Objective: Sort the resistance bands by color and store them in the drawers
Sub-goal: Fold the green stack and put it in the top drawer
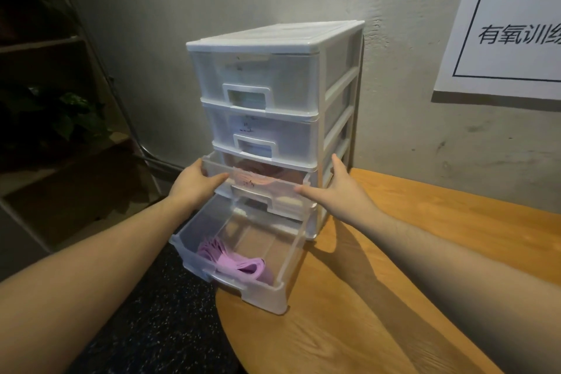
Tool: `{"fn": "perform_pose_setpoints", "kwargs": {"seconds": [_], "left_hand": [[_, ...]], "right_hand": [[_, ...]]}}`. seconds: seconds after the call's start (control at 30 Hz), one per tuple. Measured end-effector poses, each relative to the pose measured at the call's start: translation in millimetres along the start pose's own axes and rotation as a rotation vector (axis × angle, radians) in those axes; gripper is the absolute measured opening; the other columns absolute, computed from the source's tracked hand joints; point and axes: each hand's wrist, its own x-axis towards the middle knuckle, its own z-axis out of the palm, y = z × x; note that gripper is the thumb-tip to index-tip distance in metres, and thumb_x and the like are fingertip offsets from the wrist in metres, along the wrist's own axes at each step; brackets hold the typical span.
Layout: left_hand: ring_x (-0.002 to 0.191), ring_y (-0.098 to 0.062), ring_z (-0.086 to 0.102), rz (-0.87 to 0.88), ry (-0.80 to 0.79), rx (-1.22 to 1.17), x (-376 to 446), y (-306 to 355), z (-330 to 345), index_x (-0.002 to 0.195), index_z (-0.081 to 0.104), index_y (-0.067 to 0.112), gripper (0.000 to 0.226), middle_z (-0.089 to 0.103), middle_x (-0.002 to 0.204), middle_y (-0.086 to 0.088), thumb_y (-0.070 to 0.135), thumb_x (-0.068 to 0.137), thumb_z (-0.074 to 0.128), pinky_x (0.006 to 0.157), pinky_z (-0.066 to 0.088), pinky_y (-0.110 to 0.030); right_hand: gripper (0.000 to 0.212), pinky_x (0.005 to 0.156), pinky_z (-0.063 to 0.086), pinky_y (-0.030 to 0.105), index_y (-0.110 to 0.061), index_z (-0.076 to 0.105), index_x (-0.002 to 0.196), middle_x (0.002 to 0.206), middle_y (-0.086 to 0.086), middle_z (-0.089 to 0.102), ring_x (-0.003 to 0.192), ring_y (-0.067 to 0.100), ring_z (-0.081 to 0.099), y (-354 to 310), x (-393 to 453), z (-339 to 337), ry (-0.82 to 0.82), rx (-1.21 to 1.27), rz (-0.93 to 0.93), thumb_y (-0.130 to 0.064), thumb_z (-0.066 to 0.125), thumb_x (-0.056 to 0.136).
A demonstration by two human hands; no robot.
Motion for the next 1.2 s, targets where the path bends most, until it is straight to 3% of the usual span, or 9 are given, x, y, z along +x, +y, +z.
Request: {"fn": "perform_pose_setpoints", "kwargs": {"seconds": [0.1, 0.23, 0.3, 0.4, 0.5, 0.63, 0.73, 1.03, 1.2], "left_hand": [[0.102, -0.022, 0.064, -0.029, -0.012, -0.015, 12, 10, 13, 0.132, 0.058, 0.013, 0.049, 0.067, 0.117, -0.005, 0.032, 0.090, 0.073, 0.086, 0.050, -0.033], [0.112, -0.023, 0.063, -0.075, -0.076, -0.111, 24, 18, 22, 0.139, 0.053, 0.014, 0.055, 0.065, 0.127, -0.005, 0.025, 0.089, 0.073, 0.095, 0.048, -0.033], [0.117, -0.023, 0.062, -0.082, -0.106, -0.148, 26, 19, 23, 0.143, 0.049, 0.015, 0.058, 0.063, 0.132, -0.003, 0.022, 0.089, 0.071, 0.098, 0.048, -0.032], [0.110, -0.013, 0.062, -0.063, -0.116, -0.176, 22, 18, 19, 0.140, 0.052, 0.018, 0.049, 0.062, 0.132, 0.001, 0.018, 0.093, 0.066, 0.084, 0.046, -0.022], [0.124, -0.016, 0.053, -0.048, -0.131, -0.110, 12, 12, 7, 0.151, 0.042, 0.019, 0.059, 0.051, 0.145, 0.000, 0.023, 0.096, 0.065, 0.090, 0.042, -0.026], [0.116, -0.015, 0.056, 0.006, -0.125, 0.007, -11, -7, -14, 0.146, 0.049, 0.015, 0.059, 0.056, 0.144, -0.007, 0.025, 0.092, 0.070, 0.095, 0.046, -0.029], [0.130, -0.023, 0.052, 0.001, -0.173, 0.097, -39, -22, -27, 0.148, 0.045, 0.018, 0.065, 0.049, 0.150, -0.006, 0.032, 0.091, 0.072, 0.102, 0.047, -0.036], [0.144, -0.028, 0.038, -0.192, -0.307, 0.272, -115, -79, -43, 0.159, 0.019, 0.017, 0.107, 0.029, 0.163, -0.010, 0.052, 0.078, 0.079, 0.117, 0.035, -0.045], [0.134, -0.026, 0.052, -0.145, -0.341, 0.159, -124, -90, -32, 0.155, 0.031, 0.022, 0.085, 0.046, 0.153, -0.009, 0.033, 0.086, 0.077, 0.108, 0.044, -0.040]], "right_hand": [[0.091, 0.086, 0.038, 0.020, -0.023, 0.022, 0.157, 0.149, -0.006, 0.049, 0.133, 0.016, 0.050, 4, 10, 1, 0.008, 0.034, -0.043, -0.054, 0.072, 0.087], [0.083, 0.070, 0.045, 0.016, -0.022, 0.023, 0.153, 0.143, 0.000, 0.054, 0.113, 0.013, 0.058, 9, 22, 5, 0.040, 0.077, -0.019, -0.050, 0.069, 0.090], [0.077, 0.074, 0.051, 0.021, -0.023, 0.024, 0.151, 0.141, 0.000, 0.056, 0.110, 0.013, 0.060, 11, 26, 6, 0.053, 0.075, -0.020, -0.050, 0.067, 0.092], [0.074, 0.084, 0.054, 0.028, -0.022, 0.024, 0.150, 0.144, 0.001, 0.054, 0.112, 0.014, 0.059, 10, 26, 9, 0.047, 0.052, -0.014, -0.050, 0.064, 0.094], [0.080, 0.087, 0.051, 0.029, -0.019, 0.027, 0.149, 0.146, 0.004, 0.048, 0.119, 0.018, 0.056, 7, 18, 8, 0.045, 0.038, 0.036, -0.055, 0.067, 0.090], [0.052, 0.065, 0.050, 0.029, -0.021, 0.048, 0.117, 0.108, -0.001, 0.060, 0.085, 0.009, 0.058, 6, -6, 10, 0.014, -0.081, 0.018, -0.060, 0.065, 0.088], [0.038, 0.076, 0.058, 0.039, -0.026, 0.060, 0.095, 0.087, -0.006, 0.065, 0.081, 0.011, 0.062, 8, -23, 21, -0.091, -0.187, -0.046, -0.063, 0.061, 0.088], [0.060, 0.063, 0.048, 0.034, -0.026, 0.051, 0.093, 0.087, -0.003, 0.059, 0.074, 0.012, 0.053, -6, -80, 59, -0.295, -0.293, -0.165, -0.078, 0.068, 0.068], [0.060, 0.053, 0.031, 0.025, -0.026, 0.039, 0.084, 0.079, -0.005, 0.048, 0.064, 0.012, 0.039, -3, -91, 76, -0.256, -0.355, -0.185, -0.066, 0.081, 0.068]]}}
